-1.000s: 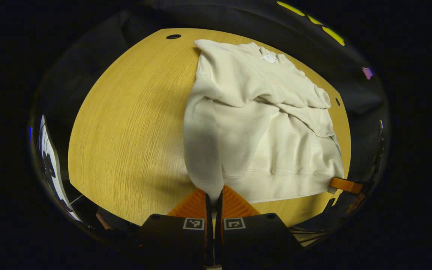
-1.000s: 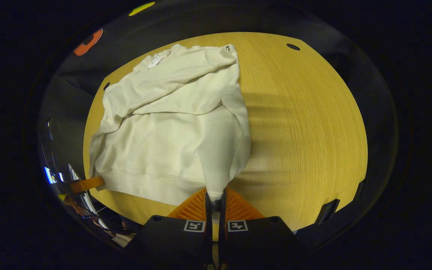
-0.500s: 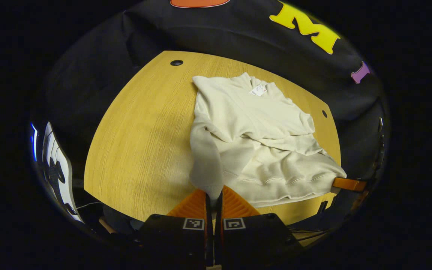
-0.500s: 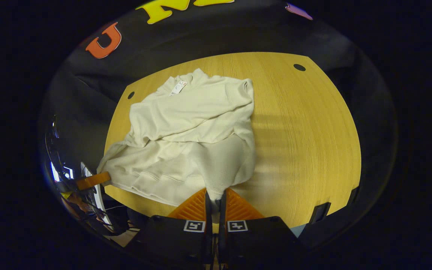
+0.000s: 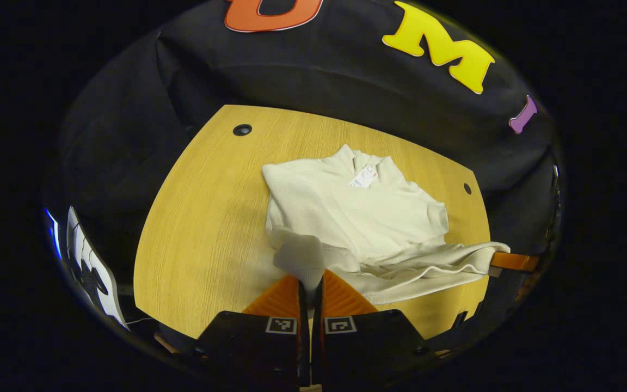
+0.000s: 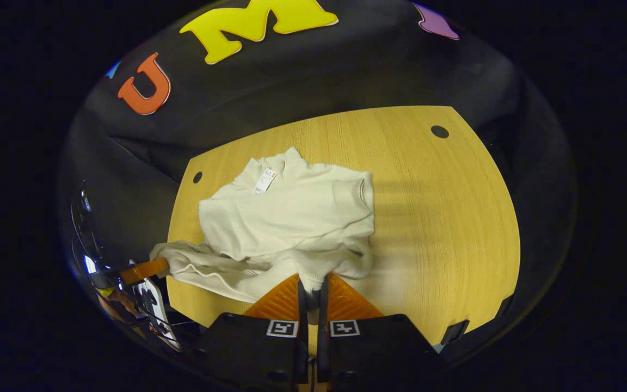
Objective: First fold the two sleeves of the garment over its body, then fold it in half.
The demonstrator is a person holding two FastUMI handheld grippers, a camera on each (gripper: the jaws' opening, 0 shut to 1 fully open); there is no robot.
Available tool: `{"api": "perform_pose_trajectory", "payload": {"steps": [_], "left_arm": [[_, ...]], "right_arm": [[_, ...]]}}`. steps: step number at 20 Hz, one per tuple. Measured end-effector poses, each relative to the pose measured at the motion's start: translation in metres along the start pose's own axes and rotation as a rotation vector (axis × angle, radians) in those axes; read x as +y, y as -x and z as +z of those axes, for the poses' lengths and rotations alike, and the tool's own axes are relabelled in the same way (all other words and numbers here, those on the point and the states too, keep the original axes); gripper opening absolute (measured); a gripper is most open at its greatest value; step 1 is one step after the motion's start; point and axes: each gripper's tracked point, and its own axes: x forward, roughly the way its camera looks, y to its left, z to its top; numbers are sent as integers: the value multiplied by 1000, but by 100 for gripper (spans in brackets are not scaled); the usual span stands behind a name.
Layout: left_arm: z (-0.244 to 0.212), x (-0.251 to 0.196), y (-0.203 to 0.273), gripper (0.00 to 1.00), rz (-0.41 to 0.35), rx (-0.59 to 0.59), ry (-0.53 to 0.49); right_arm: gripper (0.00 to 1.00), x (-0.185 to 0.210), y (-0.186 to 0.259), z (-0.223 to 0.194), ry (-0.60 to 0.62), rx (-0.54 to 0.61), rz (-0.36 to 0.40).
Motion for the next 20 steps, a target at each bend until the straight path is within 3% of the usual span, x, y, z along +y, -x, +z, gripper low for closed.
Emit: {"api": "perform_pose_trajectory", "payload": {"steps": [10, 12, 13, 17, 20], "left_arm": [[134, 11, -88, 5, -22, 36, 55], [121, 15, -108, 5, -20, 30, 60], [147, 13, -116, 4, -16, 30, 61], [152, 19, -136, 5, -21, 52, 40], [151, 23, -141, 10, -17, 60, 49]], "right_arm": [[7, 12, -91, 102, -18, -3, -39], [7, 14, -112, 114, -21, -8, -51], [7, 14, -123, 116, -21, -7, -61], [7, 15, -151, 135, -18, -22, -98], [14, 14, -168, 142, -36, -39, -109]]}}
